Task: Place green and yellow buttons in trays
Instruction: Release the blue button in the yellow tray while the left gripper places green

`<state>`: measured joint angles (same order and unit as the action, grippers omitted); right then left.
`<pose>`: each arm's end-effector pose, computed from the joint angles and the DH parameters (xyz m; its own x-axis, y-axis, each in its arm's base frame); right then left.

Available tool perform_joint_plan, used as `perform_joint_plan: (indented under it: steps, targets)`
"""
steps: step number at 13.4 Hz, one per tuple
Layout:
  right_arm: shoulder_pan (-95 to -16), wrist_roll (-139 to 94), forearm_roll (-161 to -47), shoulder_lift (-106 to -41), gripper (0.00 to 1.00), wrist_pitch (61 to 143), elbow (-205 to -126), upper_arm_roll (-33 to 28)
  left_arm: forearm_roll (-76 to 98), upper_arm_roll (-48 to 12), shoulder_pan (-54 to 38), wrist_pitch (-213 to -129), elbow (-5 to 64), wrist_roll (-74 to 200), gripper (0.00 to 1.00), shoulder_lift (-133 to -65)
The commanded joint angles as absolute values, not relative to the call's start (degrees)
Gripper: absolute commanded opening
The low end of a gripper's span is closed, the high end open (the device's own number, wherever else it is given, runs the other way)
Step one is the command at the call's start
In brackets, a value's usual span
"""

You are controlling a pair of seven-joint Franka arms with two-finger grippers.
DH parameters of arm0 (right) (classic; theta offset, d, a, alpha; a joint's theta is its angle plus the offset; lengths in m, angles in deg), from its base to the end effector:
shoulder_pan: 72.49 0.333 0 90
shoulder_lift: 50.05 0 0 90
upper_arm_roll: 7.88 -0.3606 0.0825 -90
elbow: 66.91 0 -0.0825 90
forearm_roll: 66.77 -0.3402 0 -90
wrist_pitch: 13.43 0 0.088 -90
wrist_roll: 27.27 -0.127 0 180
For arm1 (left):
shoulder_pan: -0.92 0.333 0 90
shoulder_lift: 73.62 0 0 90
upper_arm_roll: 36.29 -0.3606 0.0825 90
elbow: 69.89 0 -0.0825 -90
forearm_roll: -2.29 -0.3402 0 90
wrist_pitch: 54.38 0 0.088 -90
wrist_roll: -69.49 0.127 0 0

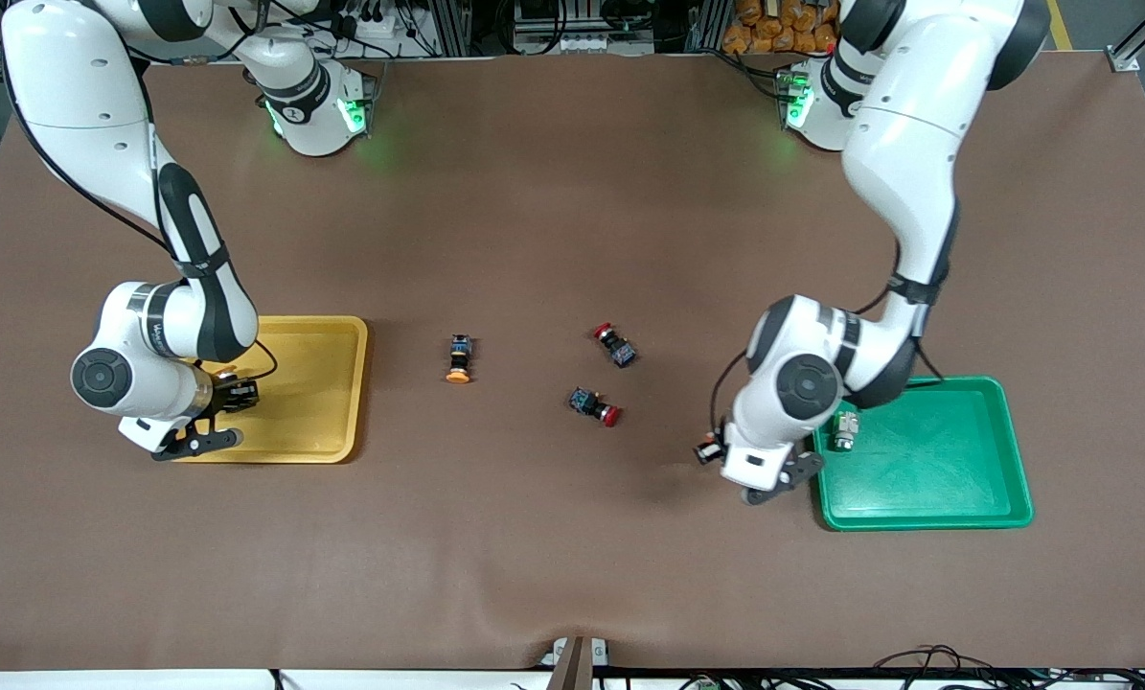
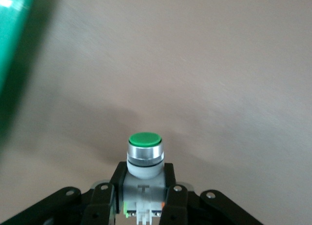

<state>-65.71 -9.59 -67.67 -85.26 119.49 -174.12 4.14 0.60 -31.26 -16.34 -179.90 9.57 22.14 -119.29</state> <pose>0.6136 -0.0453 0.2281 0.9584 0.2227 -0.1788 0.2363 -0.9699 0.0589 0.6820 -0.2612 0.2727 0.9017 0.4318 -0.0219 0.4323 -0.9011 0.0332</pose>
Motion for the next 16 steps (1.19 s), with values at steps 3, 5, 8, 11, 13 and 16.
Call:
perform_joint_plan:
  steps: [3, 5, 8, 11, 13, 16]
  targets:
    - [-66.2, -8.2, -68.0, -86.2, 1.00, 120.1, -173.3, 3.8, -1.9, -31.1, -6.3, -170.0, 9.2, 38.2, 0.00, -116.3]
    - [-66.1, -8.2, -68.0, -86.1, 1.00, 119.8, -173.4, 3.8, -3.5, -31.0, -1.6, -167.5, 9.2, 46.9, 0.00, -115.1]
    - [-66.2, -8.5, -68.1, -83.2, 1.00, 114.0, -172.9, 3.1, -9.0, -30.9, 1.9, -167.4, 9.5, 55.3, 0.00, -116.1]
    - [-64.9, -9.2, -70.8, -79.2, 1.00, 104.6, -169.8, 2.8, -10.3, -30.9, 1.9, -167.8, 9.7, 56.0, 0.00, -118.8]
    - [-64.1, -9.6, -70.8, -78.4, 1.00, 98.2, -164.6, 2.9, -10.5, -31.0, 2.1, -168.2, 9.8, 57.2, 0.00, -119.8]
    - [-61.3, -17.7, -70.4, -78.3, 1.00, 94.9, -161.5, 3.0, -12.4, -30.9, 3.2, -168.5, 10.2, 57.7, 0.00, -120.7]
